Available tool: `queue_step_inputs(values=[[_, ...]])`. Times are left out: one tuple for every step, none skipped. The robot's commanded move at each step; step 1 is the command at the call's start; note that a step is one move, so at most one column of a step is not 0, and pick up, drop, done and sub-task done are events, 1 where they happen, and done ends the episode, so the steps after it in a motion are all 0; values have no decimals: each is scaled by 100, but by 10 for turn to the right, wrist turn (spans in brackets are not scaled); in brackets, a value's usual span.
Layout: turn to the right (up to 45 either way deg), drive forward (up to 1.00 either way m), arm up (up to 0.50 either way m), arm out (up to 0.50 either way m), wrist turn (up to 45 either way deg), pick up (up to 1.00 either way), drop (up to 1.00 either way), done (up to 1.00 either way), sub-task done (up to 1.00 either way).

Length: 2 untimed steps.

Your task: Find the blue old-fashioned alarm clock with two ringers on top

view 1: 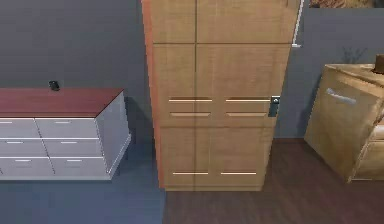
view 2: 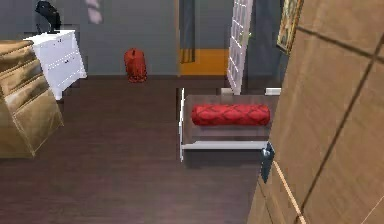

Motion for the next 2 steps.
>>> queue_step_inputs(values=[[-30,0,0,0,0,0,0,0,0],[0,20,0,0,0,0,0,0,0]])
